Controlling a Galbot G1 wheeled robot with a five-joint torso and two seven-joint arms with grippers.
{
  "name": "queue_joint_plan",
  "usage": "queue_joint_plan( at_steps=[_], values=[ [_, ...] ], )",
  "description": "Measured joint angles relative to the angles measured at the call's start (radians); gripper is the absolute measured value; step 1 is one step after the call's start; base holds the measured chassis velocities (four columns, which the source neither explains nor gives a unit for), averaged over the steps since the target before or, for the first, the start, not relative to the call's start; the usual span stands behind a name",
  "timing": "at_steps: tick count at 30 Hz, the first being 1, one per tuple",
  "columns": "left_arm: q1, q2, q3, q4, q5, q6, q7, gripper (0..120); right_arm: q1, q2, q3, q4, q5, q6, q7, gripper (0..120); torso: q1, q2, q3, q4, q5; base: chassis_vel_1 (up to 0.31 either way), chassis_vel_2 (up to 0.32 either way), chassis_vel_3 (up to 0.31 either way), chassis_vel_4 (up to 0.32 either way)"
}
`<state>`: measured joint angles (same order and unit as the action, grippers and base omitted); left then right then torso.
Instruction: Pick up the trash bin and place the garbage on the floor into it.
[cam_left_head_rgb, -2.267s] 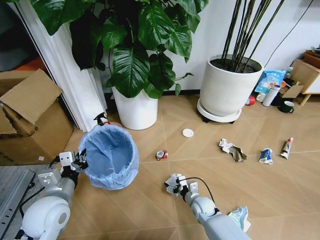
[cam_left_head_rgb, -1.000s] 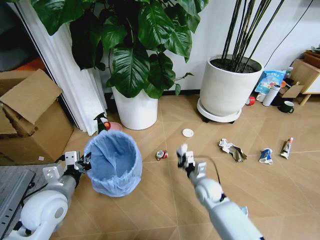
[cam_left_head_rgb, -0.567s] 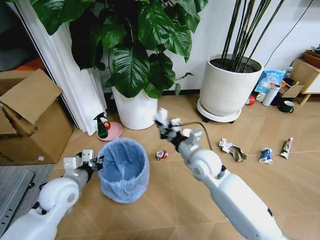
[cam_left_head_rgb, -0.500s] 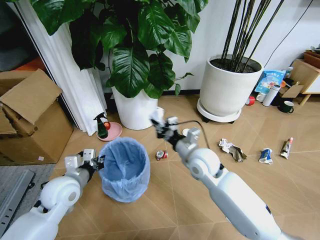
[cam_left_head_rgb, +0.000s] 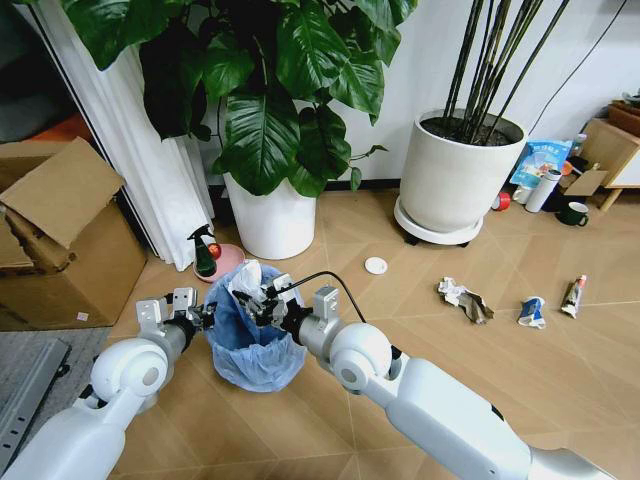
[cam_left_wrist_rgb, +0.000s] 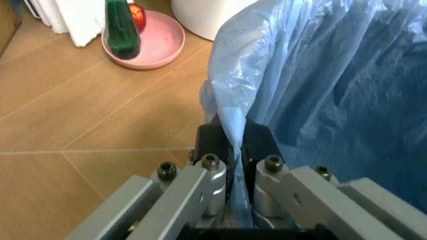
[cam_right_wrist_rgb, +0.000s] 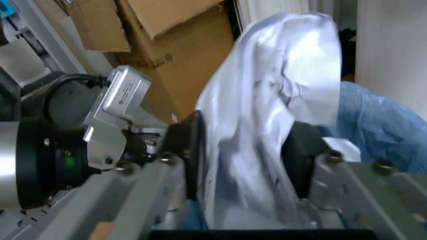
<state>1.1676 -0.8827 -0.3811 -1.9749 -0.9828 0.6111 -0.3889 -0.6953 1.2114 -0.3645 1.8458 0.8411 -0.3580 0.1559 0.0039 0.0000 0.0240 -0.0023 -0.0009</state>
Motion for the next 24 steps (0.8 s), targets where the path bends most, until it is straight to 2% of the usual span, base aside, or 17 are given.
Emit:
queue_joint_plan(
  at_steps=[10,12,14,15,17,24],
  values=[
    [0.022,0.001,-0.015,-0.013,0.003,-0.002,0.002,0,-0.009,0.006,-0.005,-0.015,-0.017,0.004,0.004,77,0.0,0.0,0.0,0.0,0.0,0.0,0.0,0.0,0.0],
    [0.023,0.001,-0.016,-0.013,0.003,-0.003,0.003,0,-0.009,0.007,-0.005,-0.015,-0.017,0.004,0.005,78,0.0,0.0,0.0,0.0,0.0,0.0,0.0,0.0,0.0],
    [0.03,0.003,-0.022,-0.016,0.005,-0.004,0.005,0,-0.01,0.011,-0.005,-0.011,-0.018,0.008,0.012,90,0.0,0.0,0.0,0.0,0.0,0.0,0.0,0.0,0.0],
    [0.03,0.003,-0.022,-0.016,0.005,-0.004,0.005,0,-0.01,0.011,-0.005,-0.011,-0.018,0.008,0.012,90,0.0,0.0,0.0,0.0,0.0,0.0,0.0,0.0,0.0],
    [0.034,0.003,-0.026,-0.019,0.007,-0.005,0.006,0,-0.007,0.017,0.004,-0.008,-0.021,0.015,0.017,98,0.0,0.0,0.0,0.0,0.0001,0.0,0.0,0.0,0.0],
    [0.053,-0.003,-0.039,-0.026,0.014,-0.006,0.008,0,0.016,0.028,0.034,-0.005,-0.011,0.017,0.032,100,0.0,0.0,0.0,0.0001,0.0001,0.0,0.0,0.0,0.0]
  ],
)
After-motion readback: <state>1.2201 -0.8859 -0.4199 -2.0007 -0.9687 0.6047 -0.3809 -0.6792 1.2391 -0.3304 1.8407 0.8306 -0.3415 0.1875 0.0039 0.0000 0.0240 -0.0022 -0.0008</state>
